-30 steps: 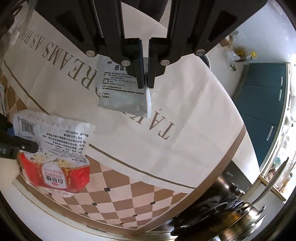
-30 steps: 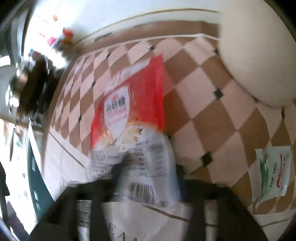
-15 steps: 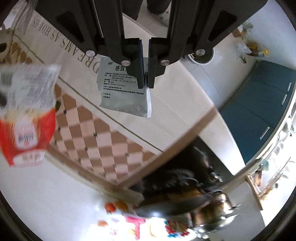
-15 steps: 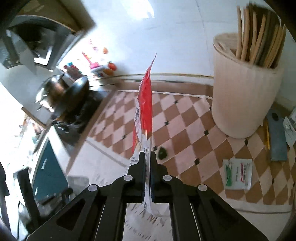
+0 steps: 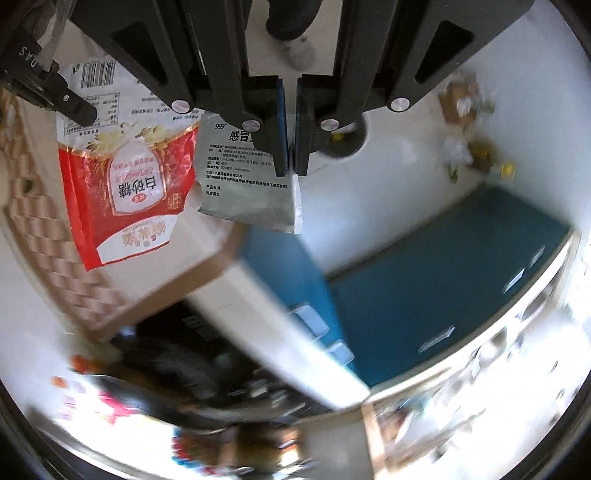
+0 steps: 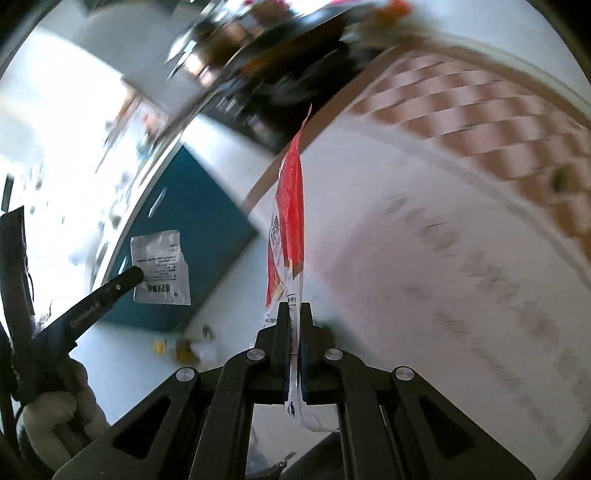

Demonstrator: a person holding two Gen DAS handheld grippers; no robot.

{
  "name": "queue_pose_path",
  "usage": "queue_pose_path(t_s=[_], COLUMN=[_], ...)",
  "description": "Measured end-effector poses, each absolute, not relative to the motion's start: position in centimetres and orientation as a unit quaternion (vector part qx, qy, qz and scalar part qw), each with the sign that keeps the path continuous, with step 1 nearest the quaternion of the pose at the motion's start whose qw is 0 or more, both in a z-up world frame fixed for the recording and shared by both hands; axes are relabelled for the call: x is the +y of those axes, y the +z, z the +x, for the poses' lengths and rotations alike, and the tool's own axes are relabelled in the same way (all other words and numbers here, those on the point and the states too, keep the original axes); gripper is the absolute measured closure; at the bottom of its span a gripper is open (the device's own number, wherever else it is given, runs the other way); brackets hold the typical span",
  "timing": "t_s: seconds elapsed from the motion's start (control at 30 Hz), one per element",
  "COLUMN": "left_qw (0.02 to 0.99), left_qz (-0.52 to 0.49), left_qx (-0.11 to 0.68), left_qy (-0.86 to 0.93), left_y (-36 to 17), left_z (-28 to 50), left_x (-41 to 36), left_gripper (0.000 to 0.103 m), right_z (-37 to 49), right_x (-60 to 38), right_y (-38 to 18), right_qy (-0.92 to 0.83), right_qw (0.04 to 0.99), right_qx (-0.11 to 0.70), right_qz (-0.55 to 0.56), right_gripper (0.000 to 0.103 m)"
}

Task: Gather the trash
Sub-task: 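Carry the packet and sugar bag over the bin with both tools, then open the left tool over the bin while the right tool releases the sugar bag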

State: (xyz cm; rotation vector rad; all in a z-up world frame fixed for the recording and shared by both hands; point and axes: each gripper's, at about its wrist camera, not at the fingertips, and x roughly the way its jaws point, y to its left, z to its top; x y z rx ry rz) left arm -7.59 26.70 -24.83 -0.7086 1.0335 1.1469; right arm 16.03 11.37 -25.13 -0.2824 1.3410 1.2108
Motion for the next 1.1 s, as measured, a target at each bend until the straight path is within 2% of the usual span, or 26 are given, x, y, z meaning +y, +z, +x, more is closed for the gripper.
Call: queue_pose_path(t_s=[0.17, 0.27, 0.37, 0.47, 0.7, 0.8, 0.93, 0.97, 1.0, 1.03, 1.1], left_qw=[0.601, 0.556, 0.523, 0.489, 0.447, 0.435, 0.422, 0.422, 0.423, 0.426, 0.430], left_qz=[-0.369, -0.417, -0.457, -0.498, -0.562, -0.580, -0.596, -0.594, -0.593, -0.591, -0.583], left_qx=[0.474, 0.487, 0.496, 0.508, 0.528, 0.538, 0.544, 0.545, 0.545, 0.540, 0.535], left_qy=[0.528, 0.528, 0.520, 0.505, 0.453, 0.430, 0.412, 0.414, 0.416, 0.421, 0.435], left_y=[-32.0, -39.9, -47.3, -56.9, -75.1, -80.4, -83.8, -84.2, -84.2, -83.9, -83.0], left_z=[-16.1, -21.1, -24.4, -27.5, -31.1, -31.6, -32.3, -32.6, -32.6, -32.9, -33.4], left_x=[29.2, 31.0, 32.4, 33.8, 36.3, 36.5, 36.4, 36.2, 36.3, 36.1, 35.6], left_gripper=[0.102, 0.101, 0.101, 0.101, 0.099, 0.094, 0.093, 0.089, 0.074, 0.044, 0.012], right_z=[7.7, 3.5, -0.5, -3.7, -9.2, -10.5, -11.8, -12.2, -12.2, -12.1, -12.4], right_x=[17.0, 19.9, 22.6, 24.7, 28.9, 30.1, 31.5, 32.2, 32.6, 32.9, 33.3], right_y=[-31.5, -37.1, -44.8, -52.6, -72.0, -78.4, -85.7, -86.7, -87.7, -88.5, -89.7], right_qy=[0.542, 0.537, 0.520, 0.503, 0.466, 0.454, 0.441, 0.438, 0.432, 0.428, 0.421], right_qw=[0.567, 0.543, 0.515, 0.495, 0.440, 0.423, 0.397, 0.390, 0.386, 0.384, 0.379], right_qx=[0.592, 0.604, 0.628, 0.644, 0.675, 0.682, 0.689, 0.693, 0.697, 0.698, 0.701], right_qz=[-0.187, -0.227, -0.264, -0.296, -0.366, -0.388, -0.416, -0.421, -0.423, -0.426, -0.433], right_gripper=[0.100, 0.100, 0.100, 0.100, 0.100, 0.100, 0.099, 0.098, 0.096, 0.093, 0.073])
